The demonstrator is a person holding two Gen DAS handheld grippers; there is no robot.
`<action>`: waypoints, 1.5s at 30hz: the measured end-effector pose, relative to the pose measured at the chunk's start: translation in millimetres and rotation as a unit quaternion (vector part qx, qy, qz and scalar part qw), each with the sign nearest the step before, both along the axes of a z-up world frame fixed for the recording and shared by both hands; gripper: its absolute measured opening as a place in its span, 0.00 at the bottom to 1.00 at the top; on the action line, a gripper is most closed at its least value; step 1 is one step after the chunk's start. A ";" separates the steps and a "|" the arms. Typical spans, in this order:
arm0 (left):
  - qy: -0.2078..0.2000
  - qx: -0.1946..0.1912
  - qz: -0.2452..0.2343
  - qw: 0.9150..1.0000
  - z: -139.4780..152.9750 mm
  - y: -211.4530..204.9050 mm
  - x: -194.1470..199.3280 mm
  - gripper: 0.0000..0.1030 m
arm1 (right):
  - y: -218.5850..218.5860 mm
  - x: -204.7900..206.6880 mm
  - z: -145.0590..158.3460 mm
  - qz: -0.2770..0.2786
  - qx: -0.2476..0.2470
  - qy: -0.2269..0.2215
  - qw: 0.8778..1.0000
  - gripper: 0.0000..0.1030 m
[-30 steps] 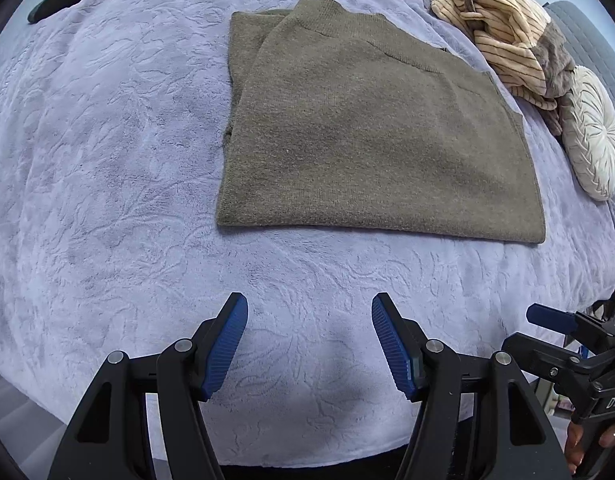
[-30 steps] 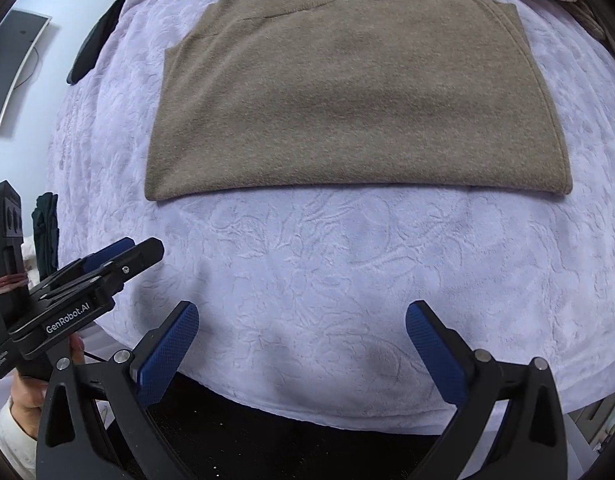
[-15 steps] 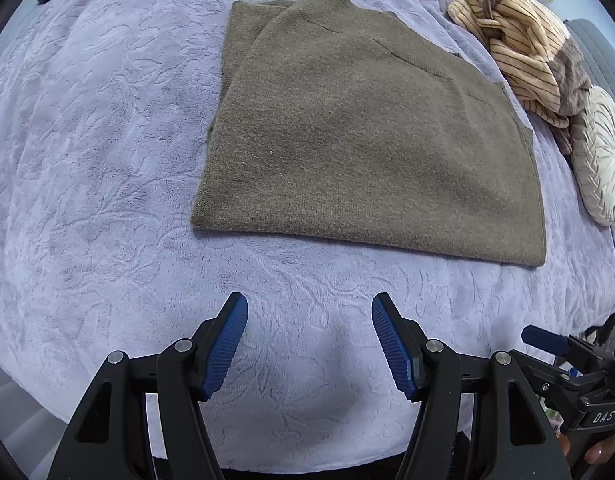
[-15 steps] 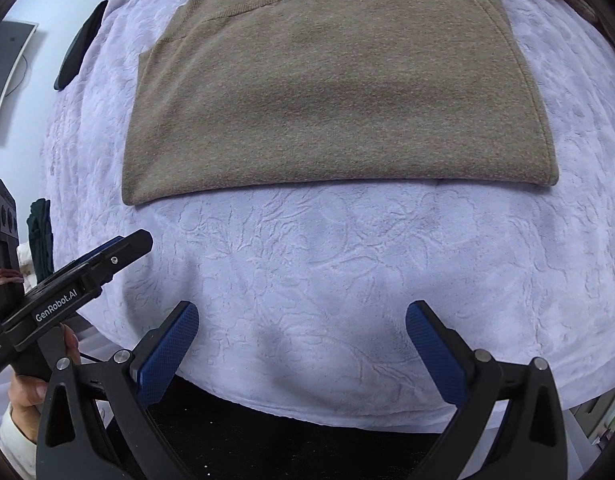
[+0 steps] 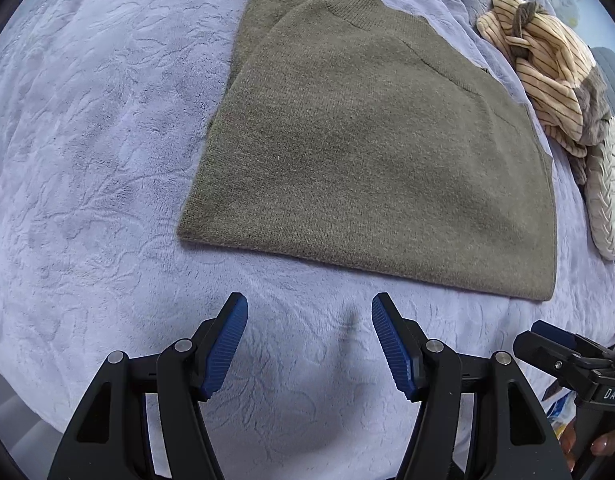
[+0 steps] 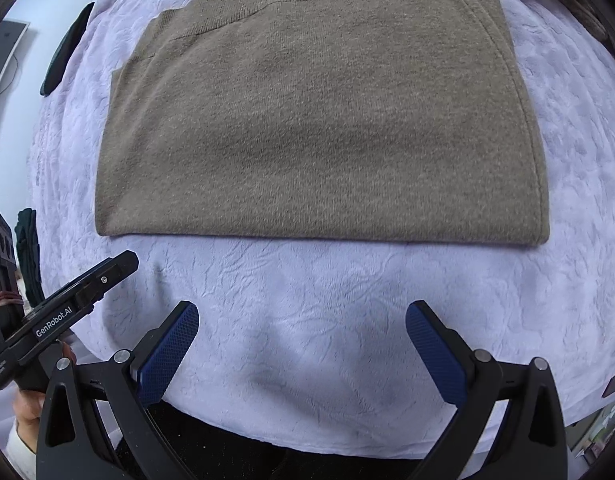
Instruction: Fold small clothes
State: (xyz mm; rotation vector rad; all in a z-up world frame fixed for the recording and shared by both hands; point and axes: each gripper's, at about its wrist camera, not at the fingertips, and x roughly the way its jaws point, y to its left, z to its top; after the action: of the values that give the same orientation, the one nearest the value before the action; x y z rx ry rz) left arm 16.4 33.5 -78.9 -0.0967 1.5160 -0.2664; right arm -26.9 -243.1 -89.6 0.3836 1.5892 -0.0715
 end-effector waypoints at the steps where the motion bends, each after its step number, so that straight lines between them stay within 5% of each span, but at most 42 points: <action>1: 0.000 -0.002 0.004 1.000 -1.0 0.3 2.3 0.64 | 0.0 1.8 -0.2 0.001 -0.001 -0.002 1.000 1.00; 15: -0.007 -0.119 0.085 0.989 -12.7 31.9 27.5 0.64 | 10.2 59.5 -17.4 0.057 -0.018 -0.046 0.997 1.00; 21: 0.022 -0.169 0.105 0.980 -31.3 34.9 19.6 0.64 | 5.5 65.5 -49.1 0.047 0.002 -0.025 0.999 1.00; 29: 0.011 -0.245 0.164 0.955 -48.1 37.2 30.7 0.64 | 13.5 61.9 -58.1 0.077 -0.005 -0.031 0.997 1.00; 34: -0.016 -0.254 0.177 0.951 -46.7 22.5 40.6 0.64 | 18.5 63.1 -62.6 0.072 -0.006 -0.031 0.997 1.00; 39: -0.093 -0.269 0.119 0.951 -7.9 3.2 40.9 0.64 | 16.2 59.2 -62.9 0.072 0.002 -0.038 0.997 1.00; 41: -0.070 -0.245 0.124 0.959 -25.4 -0.3 49.8 0.64 | 10.1 56.9 -62.4 0.073 0.006 -0.040 0.997 1.00; 45: -0.034 -0.256 0.196 0.946 -58.7 11.4 59.5 0.64 | 7.3 57.1 -59.8 0.074 0.006 -0.040 0.996 1.00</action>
State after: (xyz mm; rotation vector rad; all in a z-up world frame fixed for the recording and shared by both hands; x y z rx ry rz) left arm 75.9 44.8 -137.6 -0.7854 1.2941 -0.3325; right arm 30.2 -235.8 -149.5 0.2733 1.5356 0.0653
